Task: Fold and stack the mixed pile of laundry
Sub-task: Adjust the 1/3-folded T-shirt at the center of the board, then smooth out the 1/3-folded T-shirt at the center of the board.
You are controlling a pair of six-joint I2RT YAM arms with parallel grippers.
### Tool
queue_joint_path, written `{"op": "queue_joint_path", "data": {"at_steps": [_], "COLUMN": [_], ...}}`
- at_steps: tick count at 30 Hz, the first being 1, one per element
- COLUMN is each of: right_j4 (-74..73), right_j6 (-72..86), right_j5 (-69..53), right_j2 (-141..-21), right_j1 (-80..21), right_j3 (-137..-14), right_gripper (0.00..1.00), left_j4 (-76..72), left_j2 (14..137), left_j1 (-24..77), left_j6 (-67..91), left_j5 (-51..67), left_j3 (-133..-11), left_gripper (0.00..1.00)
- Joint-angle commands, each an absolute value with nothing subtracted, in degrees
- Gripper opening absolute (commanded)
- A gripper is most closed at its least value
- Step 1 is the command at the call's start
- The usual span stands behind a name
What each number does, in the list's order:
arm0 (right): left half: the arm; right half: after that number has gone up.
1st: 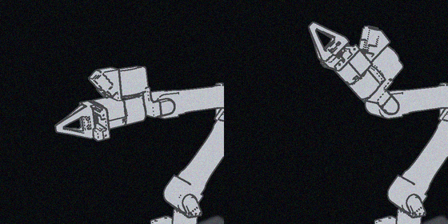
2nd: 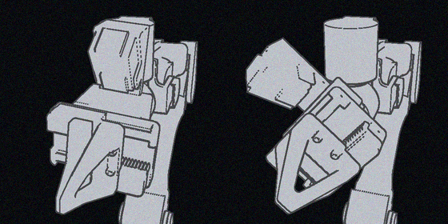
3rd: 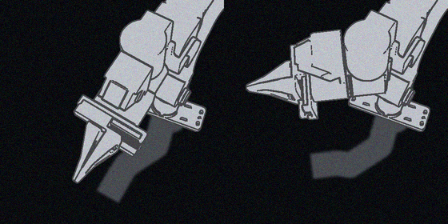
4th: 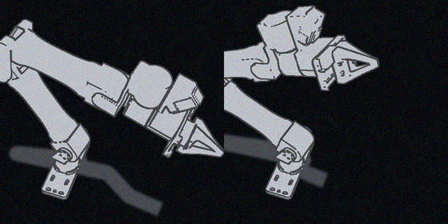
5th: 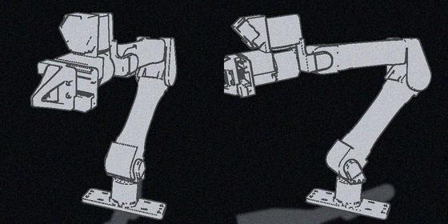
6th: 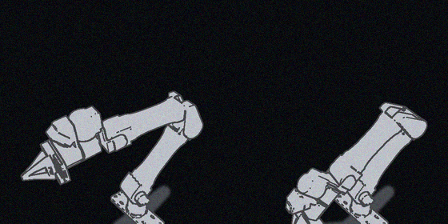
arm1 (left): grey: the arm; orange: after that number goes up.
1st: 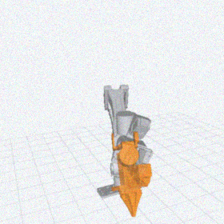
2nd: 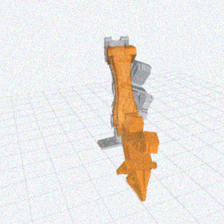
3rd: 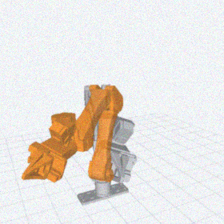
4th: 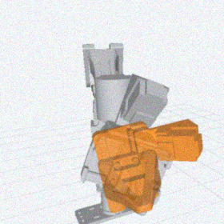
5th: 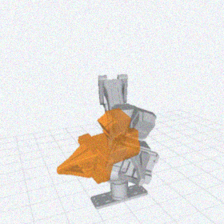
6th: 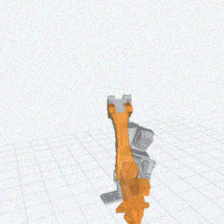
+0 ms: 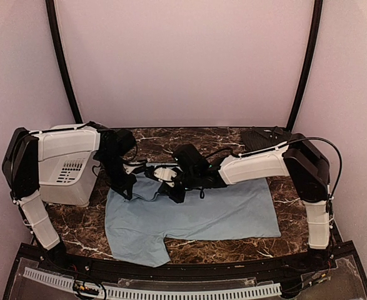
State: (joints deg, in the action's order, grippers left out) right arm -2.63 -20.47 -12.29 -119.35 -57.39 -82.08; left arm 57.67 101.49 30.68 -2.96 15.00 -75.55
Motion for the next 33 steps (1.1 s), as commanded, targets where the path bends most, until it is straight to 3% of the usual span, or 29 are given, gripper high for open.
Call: {"op": "queue_joint_path", "data": {"at_steps": [1, 7, 12, 15, 17, 21, 26, 33], "right_j4": [-2.14, -2.53, -4.81, -6.62, -7.04, -5.88, -6.76, -15.02], "right_j6": [-19.73, -19.87, -20.28, -20.18, -19.07, -15.68, -8.86, -1.3], "right_j5": [-15.52, -16.48, -18.03, -19.29, -19.63, -20.99, -23.86, -15.56], "right_j2": [-117.73, -117.47, -118.04, -117.77, -116.46, -110.72, -102.77, -101.11], "right_j1": [-57.83, -57.9, -58.13, -58.57, -58.55, -55.81, -45.65, -29.0], "right_j3": [-81.09, -79.69, -80.46, -80.97, -80.41, -77.53, -74.41, -75.04], "right_gripper": [0.0, 0.0, 0.0, 0.28, 0.43, 0.57, 0.61, 0.58], "left_j4": [59.67, 59.46, 59.38, 59.52, 59.73, 56.9, 43.72, 31.09], "left_j2": [99.29, 99.16, 99.53, 98.73, 97.37, 95.77, 98.09, 111.81], "left_j1": [30.97, 31.92, 32.42, 32.43, 32.39, 32.04, 31.55, 31.57], "left_j6": [-2.6, -2.78, -2.68, -2.55, -2.63, -3.75, -3.78, -2.5], "left_j5": [15.65, 16.84, 15.04, 12.62, 10.08, 8.54, 9.84, 16.41], "left_j3": [-74.51, -73.62, -72.96, -73.52, -74.64, -80.07, -84.94, -97.33], "left_gripper": [0.02, 0.02, 0.13, 0.26, 0.3, 0.34, 0.38, 0.44]}}
